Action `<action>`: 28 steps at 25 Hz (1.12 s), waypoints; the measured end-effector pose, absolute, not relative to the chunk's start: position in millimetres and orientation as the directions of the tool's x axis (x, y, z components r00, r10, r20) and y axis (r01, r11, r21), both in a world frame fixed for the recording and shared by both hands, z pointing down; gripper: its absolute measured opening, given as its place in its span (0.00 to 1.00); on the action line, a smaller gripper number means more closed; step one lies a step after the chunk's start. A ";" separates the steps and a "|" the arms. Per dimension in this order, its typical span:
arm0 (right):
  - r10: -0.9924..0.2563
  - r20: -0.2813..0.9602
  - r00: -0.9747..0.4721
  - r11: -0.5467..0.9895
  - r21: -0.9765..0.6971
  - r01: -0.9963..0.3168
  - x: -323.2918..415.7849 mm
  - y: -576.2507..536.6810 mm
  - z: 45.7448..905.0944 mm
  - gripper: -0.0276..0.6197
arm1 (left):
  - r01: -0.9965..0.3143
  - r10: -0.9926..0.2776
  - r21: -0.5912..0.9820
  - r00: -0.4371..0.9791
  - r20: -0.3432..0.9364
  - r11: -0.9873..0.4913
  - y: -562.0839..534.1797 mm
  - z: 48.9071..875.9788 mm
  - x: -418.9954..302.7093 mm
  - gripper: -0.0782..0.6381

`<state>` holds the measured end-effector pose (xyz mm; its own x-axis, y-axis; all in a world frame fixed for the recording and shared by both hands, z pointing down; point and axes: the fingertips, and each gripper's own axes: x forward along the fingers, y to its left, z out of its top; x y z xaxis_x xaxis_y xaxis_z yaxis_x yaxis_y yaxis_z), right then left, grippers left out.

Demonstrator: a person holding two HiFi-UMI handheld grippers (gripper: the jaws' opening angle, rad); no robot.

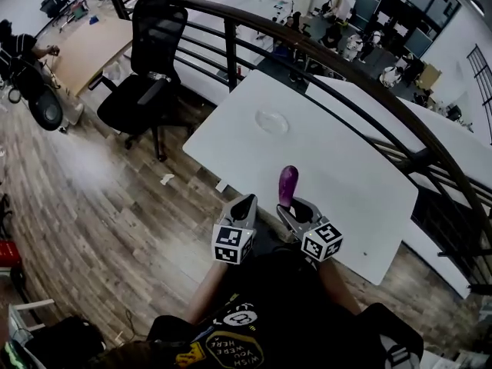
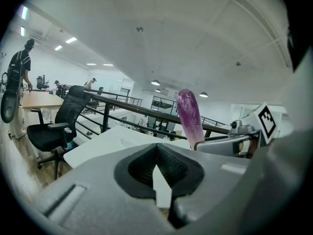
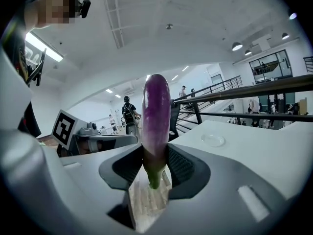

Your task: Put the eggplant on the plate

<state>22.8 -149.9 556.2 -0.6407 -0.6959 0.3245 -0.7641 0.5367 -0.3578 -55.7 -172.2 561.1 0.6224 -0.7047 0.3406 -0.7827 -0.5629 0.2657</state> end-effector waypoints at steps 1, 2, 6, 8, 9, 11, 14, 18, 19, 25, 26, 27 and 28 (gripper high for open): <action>-0.693 0.328 -0.642 0.539 -0.357 -0.763 20.9 -161.8 559.0 0.28 | -0.785 -0.706 0.263 0.619 0.343 -0.561 -181.1 562.3 -58.0 0.12; -0.690 0.331 -0.644 0.540 -0.357 -0.762 19.7 -174.0 562.1 0.28 | -0.787 -0.708 0.256 0.616 0.345 -0.560 -190.4 562.8 -59.7 0.12; -0.684 0.336 -0.648 0.547 -0.352 -0.760 21.3 -230.3 574.7 0.28 | -0.788 -0.704 0.226 0.614 0.357 -0.573 -236.4 558.5 -61.1 0.12; -0.685 0.338 -0.645 0.548 -0.345 -0.762 28.5 -257.8 581.7 0.28 | -0.782 -0.697 0.206 0.619 0.361 -0.587 -261.2 557.0 -58.2 0.12; -0.689 0.339 -0.641 0.544 -0.344 -0.765 33.9 -269.8 585.0 0.28 | -0.784 -0.697 0.196 0.616 0.367 -0.589 -273.1 558.5 -56.9 0.12; -0.699 0.335 -0.631 0.528 -0.353 -0.773 44.7 -291.1 590.0 0.28 | -0.792 -0.700 0.188 0.603 0.382 -0.580 -294.6 563.6 -56.2 0.12; -0.711 0.325 -0.623 0.518 -0.357 -0.777 56.9 -321.1 593.0 0.28 | -0.801 -0.702 0.185 0.591 0.397 -0.570 -325.3 570.9 -53.9 0.12; -0.710 0.333 -0.621 0.523 -0.341 -0.781 68.8 -358.1 598.9 0.28 | -0.803 -0.701 0.160 0.583 0.411 -0.574 -361.2 573.3 -45.0 0.12; -0.708 0.342 -0.617 0.520 -0.338 -0.784 71.2 -363.5 602.7 0.28 | -0.803 -0.698 0.162 0.583 0.415 -0.574 -365.3 574.1 -43.4 0.12; -0.703 0.420 -0.573 0.516 -0.252 -0.818 79.1 -411.9 634.2 0.28 | -0.783 -0.658 0.200 0.609 0.444 -0.590 -386.6 592.9 -42.2 0.12; -0.700 0.434 -0.567 0.518 -0.238 -0.822 79.3 -420.2 639.8 0.28 | -0.776 -0.650 0.209 0.617 0.443 -0.594 -390.5 595.2 -42.6 0.12; -0.696 0.449 -0.561 0.520 -0.224 -0.824 79.6 -427.9 645.5 0.28 | -0.770 -0.644 0.209 0.624 0.443 -0.603 -394.6 597.4 -43.1 0.12; -0.690 0.465 -0.554 0.522 -0.210 -0.827 80.1 -435.1 651.1 0.28 | -0.765 -0.638 0.200 0.627 0.446 -0.612 -399.3 599.6 -43.9 0.12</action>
<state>80.1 -435.1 651.1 -0.5541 -0.6904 0.4652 -0.8267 0.5220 -0.2100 -43.9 -399.3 599.6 0.6275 -0.6381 0.4462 -0.7650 -0.6122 0.2002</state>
